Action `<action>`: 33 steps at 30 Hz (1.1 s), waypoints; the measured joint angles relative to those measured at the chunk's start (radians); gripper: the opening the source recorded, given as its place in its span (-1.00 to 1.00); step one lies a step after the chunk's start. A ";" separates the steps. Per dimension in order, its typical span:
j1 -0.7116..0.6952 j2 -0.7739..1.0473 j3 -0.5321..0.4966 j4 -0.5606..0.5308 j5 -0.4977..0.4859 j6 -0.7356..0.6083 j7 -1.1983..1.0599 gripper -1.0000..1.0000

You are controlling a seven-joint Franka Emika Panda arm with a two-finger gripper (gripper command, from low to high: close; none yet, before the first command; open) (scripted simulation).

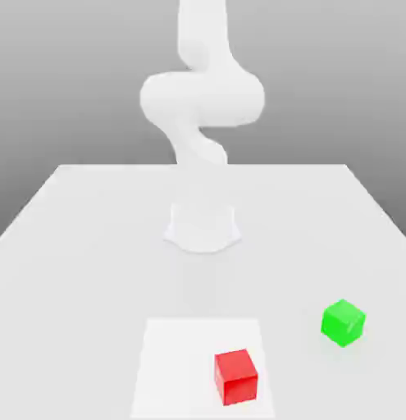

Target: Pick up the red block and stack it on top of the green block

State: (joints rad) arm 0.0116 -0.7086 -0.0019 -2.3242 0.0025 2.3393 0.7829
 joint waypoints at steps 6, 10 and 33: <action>0.028 0.224 -0.003 -0.059 0.006 0.096 -0.042 0.00; 0.042 0.369 -0.001 -0.098 0.010 0.159 -0.069 0.00; 0.085 1.048 0.009 -0.202 -0.012 0.527 -0.136 -1.00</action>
State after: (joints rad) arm 0.0964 0.3398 0.0066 -2.5264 -0.0091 2.8663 0.6469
